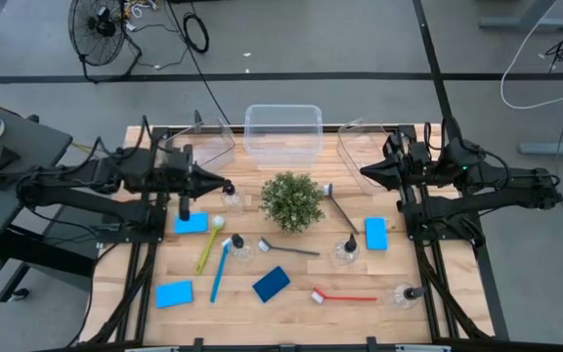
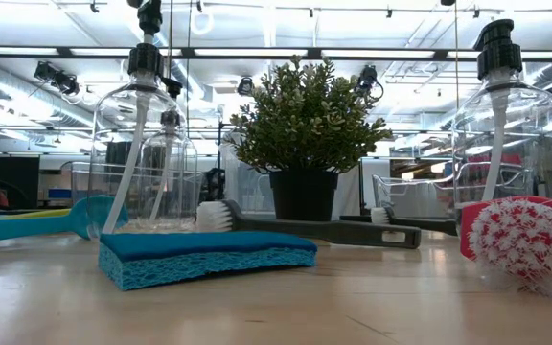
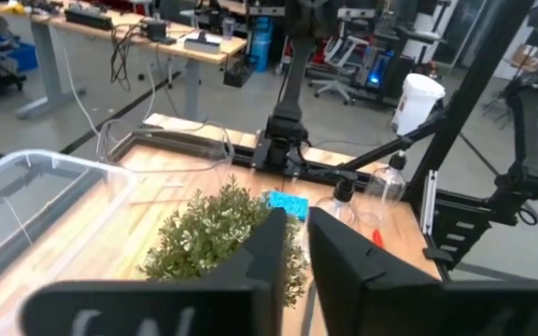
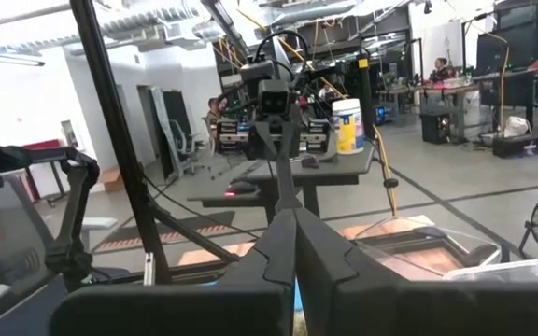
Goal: Pick & Place Kitchen Sink Supplies
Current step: Put the transparent soap dispenser into the left transparent bin
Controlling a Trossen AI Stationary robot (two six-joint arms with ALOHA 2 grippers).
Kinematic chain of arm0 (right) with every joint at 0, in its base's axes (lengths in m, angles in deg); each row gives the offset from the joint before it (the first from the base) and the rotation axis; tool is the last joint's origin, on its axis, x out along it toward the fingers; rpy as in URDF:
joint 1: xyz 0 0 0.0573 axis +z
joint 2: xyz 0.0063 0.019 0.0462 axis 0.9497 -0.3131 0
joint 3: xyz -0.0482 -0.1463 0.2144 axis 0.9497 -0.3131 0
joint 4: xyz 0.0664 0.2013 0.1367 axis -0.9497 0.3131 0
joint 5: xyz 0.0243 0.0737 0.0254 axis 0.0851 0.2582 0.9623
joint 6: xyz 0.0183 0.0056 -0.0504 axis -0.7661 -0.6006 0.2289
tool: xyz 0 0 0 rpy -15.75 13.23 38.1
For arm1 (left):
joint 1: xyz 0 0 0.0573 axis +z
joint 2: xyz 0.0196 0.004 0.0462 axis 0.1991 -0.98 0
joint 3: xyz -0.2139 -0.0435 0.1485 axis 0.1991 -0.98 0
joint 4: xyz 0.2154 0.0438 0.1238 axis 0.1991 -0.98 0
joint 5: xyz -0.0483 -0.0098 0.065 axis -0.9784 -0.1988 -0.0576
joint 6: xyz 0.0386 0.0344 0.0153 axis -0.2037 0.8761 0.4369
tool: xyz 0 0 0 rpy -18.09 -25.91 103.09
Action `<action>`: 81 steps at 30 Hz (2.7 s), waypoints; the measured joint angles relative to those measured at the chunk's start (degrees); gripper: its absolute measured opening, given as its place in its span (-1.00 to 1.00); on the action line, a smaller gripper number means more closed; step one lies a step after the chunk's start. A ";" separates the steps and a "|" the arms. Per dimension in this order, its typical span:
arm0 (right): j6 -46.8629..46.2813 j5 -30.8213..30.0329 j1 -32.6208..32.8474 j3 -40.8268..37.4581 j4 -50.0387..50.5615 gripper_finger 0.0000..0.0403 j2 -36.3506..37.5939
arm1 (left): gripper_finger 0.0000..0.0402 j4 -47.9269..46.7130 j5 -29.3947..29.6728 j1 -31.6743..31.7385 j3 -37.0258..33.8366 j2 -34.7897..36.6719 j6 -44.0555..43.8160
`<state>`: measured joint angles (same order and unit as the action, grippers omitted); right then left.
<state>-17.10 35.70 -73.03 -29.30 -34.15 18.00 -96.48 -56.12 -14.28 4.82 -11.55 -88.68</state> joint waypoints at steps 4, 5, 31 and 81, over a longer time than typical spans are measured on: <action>0.41 0.01 0.00 0.00 0.00 -0.96 0.00 | -0.39 -0.02 0.15 0.01 0.00 -1.11 -1.00; 0.41 0.00 0.00 0.00 -0.01 -0.96 0.00 | -0.31 -0.11 0.15 0.01 0.00 -1.22 -1.08; 0.00 -0.20 -0.02 -0.02 0.79 -0.96 -2.82 | 0.26 -36.40 7.07 5.98 28.30 -17.82 -3.04; -0.26 -1.07 0.00 -0.04 11.02 -0.96 -3.76 | 0.25 -53.12 2.34 12.60 29.14 -35.39 -26.35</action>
<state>-17.37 34.63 -73.03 -29.35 -23.13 14.24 -149.61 -53.78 -1.68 33.95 -46.93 -115.03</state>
